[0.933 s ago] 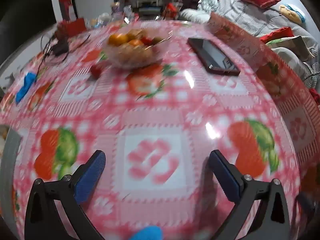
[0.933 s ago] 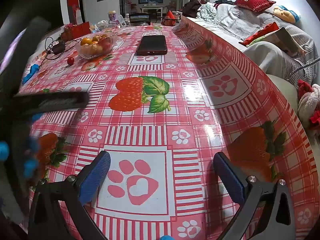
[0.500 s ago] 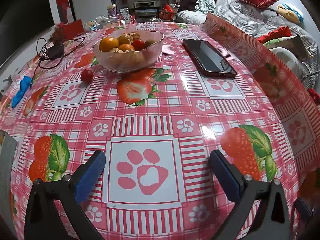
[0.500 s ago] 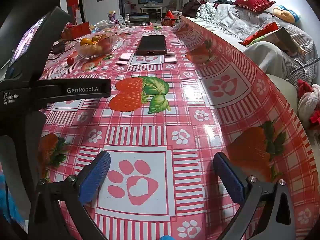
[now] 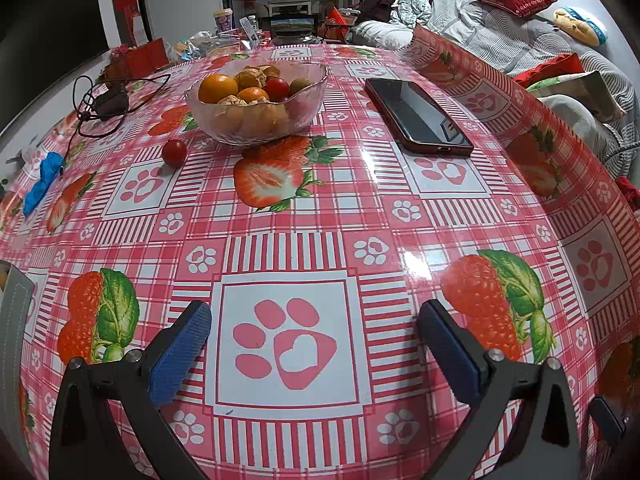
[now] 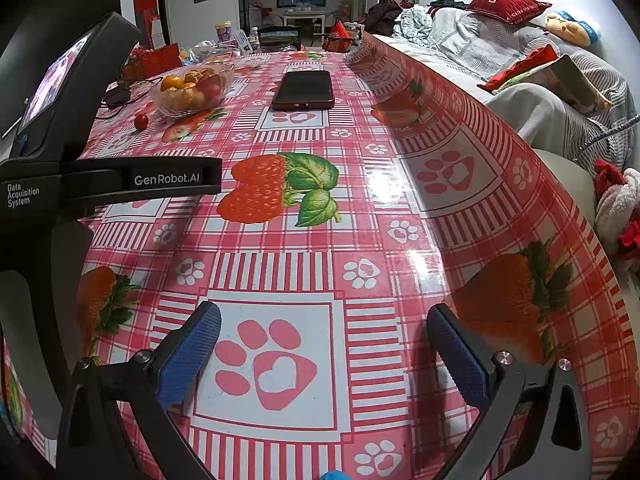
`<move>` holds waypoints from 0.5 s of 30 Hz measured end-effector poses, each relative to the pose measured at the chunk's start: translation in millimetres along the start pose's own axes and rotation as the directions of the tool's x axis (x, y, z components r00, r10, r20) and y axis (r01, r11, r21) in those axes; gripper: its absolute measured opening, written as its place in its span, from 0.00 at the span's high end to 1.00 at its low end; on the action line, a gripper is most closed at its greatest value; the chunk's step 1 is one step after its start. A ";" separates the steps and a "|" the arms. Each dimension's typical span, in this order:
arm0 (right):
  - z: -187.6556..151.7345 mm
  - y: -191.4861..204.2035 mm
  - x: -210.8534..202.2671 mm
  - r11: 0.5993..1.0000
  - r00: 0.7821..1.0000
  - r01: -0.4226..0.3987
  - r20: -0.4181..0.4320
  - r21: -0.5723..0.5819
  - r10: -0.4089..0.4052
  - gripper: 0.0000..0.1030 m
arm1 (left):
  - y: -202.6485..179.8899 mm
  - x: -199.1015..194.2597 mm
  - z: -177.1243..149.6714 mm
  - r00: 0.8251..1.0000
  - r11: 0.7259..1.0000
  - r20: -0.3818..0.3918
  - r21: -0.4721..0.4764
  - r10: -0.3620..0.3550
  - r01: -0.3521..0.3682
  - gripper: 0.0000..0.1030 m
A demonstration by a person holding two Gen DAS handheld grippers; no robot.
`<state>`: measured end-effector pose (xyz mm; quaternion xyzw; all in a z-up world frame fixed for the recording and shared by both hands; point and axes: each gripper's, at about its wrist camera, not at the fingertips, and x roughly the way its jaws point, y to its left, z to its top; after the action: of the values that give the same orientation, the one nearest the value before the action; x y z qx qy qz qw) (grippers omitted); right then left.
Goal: Organize fruits
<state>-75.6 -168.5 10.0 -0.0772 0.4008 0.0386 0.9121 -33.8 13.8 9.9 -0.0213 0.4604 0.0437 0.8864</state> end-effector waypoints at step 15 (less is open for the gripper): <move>0.0 0.1 0.0 1.000 1.000 0.000 0.000 0.000 0.000 0.00 | 0.7 -0.5 -0.5 1.000 1.000 0.000 -0.001 -0.001 0.001 0.00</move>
<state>-75.7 -168.4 10.0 -0.0774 0.4007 0.0386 0.9121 -34.5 14.4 10.0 -0.0218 0.4602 0.0436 0.8865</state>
